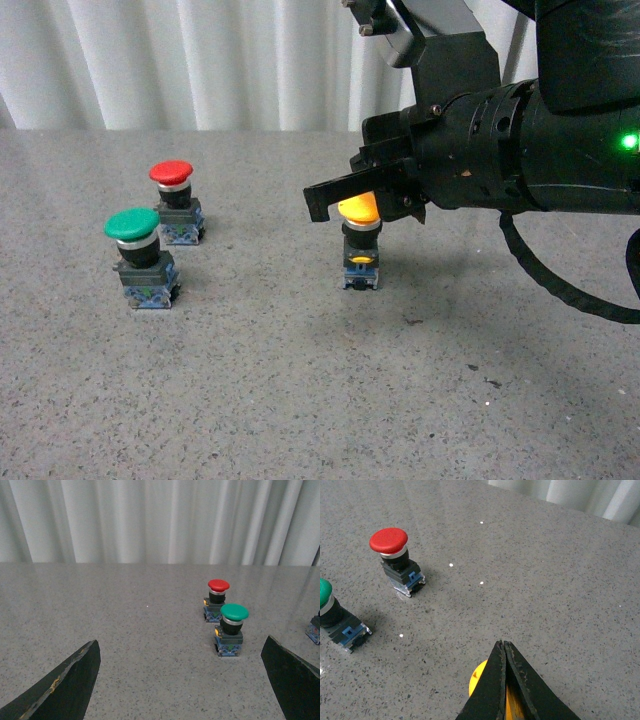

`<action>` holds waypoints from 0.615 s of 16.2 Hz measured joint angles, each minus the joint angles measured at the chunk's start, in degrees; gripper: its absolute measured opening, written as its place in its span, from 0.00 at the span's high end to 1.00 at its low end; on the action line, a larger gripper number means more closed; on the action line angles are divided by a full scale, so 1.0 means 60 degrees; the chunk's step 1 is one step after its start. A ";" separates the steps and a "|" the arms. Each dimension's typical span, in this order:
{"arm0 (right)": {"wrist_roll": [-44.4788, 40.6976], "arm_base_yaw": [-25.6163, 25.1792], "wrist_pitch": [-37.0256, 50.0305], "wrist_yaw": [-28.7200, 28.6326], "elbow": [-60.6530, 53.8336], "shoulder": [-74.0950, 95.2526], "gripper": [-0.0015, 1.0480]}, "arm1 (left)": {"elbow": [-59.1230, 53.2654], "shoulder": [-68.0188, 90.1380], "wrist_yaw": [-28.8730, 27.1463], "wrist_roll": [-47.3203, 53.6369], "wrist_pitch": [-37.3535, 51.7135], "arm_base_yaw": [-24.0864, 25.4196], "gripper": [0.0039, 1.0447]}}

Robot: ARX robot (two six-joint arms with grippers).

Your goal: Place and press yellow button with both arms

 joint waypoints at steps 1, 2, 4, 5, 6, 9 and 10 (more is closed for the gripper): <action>-0.0047 0.0000 0.0004 -0.0011 -0.0069 0.0000 0.98 | 0.0000 0.0000 0.0000 0.0000 0.0000 0.0000 0.06; -0.0109 0.0000 -0.0004 -0.0011 -0.0135 0.0066 0.98 | 0.0000 0.0000 0.0000 0.0000 0.0000 0.0000 0.06; -0.0197 -0.0011 -0.0076 -0.0011 -0.0171 0.0193 0.98 | 0.0000 0.0000 0.0004 0.0000 0.0000 0.0000 0.06; -0.0284 -0.0066 -0.0124 -0.0011 -0.0189 0.0193 0.98 | 0.0000 0.0000 0.0000 0.0000 0.0000 0.0000 0.06; -0.0368 -0.0113 -0.0157 -0.0015 -0.0204 0.0197 0.98 | 0.0000 0.0000 0.0000 -0.0004 0.0000 0.0000 0.06; -0.0525 -0.0124 -0.0237 -0.0015 -0.0215 0.0266 0.98 | 0.0000 0.0000 0.0000 0.0000 0.0000 0.0000 0.06; -0.0605 -0.0120 -0.0288 -0.0011 -0.0211 0.0302 0.98 | 0.0000 0.0000 0.0000 0.0000 0.0000 0.0000 0.06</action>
